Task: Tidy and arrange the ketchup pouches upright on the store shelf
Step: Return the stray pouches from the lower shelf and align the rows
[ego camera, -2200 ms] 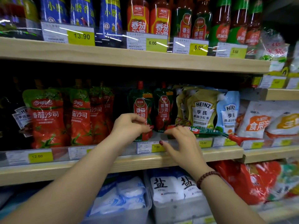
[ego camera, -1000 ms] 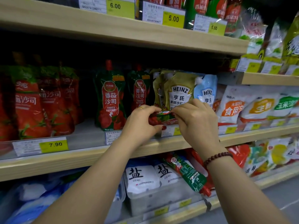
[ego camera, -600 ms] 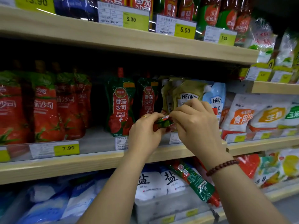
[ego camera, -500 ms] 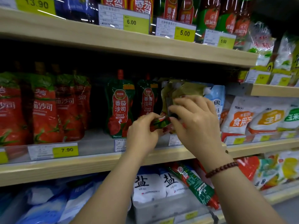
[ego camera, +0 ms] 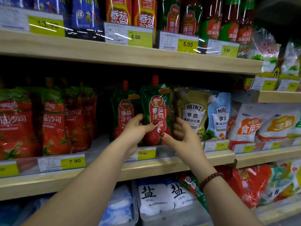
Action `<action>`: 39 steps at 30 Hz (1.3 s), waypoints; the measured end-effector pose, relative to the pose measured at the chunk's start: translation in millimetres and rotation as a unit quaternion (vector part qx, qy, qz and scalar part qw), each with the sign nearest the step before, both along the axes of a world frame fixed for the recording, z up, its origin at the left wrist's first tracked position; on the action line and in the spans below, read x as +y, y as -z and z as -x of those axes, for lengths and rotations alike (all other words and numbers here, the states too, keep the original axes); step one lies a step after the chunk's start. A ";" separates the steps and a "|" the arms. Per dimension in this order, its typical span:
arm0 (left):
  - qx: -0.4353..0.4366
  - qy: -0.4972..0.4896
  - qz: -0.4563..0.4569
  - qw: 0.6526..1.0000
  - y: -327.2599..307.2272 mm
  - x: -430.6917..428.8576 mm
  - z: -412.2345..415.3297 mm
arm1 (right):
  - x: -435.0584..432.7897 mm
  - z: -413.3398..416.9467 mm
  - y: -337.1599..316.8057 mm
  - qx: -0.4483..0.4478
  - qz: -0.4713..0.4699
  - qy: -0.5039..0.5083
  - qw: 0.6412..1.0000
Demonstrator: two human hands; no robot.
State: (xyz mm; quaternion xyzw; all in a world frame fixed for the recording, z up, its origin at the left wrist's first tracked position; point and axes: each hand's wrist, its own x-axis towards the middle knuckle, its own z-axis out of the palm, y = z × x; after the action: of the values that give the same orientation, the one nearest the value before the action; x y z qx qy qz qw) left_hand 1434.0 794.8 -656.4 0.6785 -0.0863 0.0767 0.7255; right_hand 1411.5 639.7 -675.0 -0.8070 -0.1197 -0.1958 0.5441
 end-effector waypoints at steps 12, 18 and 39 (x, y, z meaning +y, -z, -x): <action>0.065 0.042 -0.056 0.995 -1.4 12.3 -6.0 | 7.1 -26.1 23.3 -0.044 0.113 0.076 0.990; 0.020 0.029 -0.158 0.987 -3.1 6.8 -13.9 | -13.2 -25.6 29.9 -0.072 0.185 0.104 0.975; 0.017 -0.001 -0.161 0.987 -0.9 -1.1 -32.3 | -35.4 -33.0 43.0 -0.189 0.243 0.121 0.944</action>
State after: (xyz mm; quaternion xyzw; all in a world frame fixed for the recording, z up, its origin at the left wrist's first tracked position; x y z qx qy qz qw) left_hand 1466.3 793.7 -655.5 0.7880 -0.0845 0.0514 0.6077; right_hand 1444.5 604.3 -718.0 -0.8712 -0.1655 -0.3742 0.2712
